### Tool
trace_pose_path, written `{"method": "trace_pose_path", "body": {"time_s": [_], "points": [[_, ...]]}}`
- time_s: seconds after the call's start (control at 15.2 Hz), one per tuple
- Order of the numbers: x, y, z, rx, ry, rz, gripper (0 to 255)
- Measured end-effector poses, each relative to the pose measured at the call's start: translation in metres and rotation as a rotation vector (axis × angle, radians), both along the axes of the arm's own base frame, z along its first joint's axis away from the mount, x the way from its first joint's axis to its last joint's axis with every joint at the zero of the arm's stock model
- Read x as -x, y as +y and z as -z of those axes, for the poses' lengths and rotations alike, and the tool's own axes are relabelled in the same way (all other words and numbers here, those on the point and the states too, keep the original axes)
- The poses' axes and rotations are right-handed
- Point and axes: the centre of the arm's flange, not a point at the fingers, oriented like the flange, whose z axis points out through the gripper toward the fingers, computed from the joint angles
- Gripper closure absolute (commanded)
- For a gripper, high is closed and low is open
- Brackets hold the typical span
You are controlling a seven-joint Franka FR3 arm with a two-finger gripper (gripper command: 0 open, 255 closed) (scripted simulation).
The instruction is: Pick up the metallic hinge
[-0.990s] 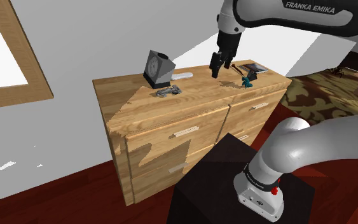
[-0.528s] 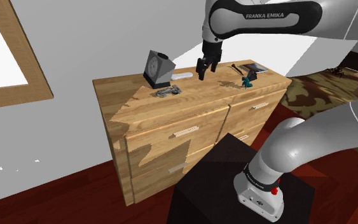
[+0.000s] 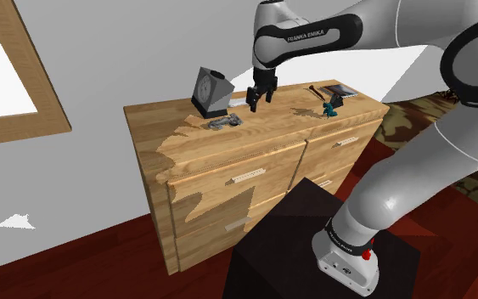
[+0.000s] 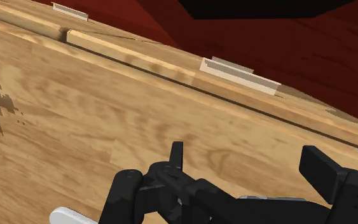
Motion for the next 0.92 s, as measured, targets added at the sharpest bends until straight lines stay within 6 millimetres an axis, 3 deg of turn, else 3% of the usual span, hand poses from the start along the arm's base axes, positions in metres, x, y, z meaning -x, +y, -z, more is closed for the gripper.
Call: {"method": "trace_pose_path", "body": {"time_s": [0.92], "points": [[-0.141,-0.059,0.113,-0.012,0.017,0.031,0]]}}
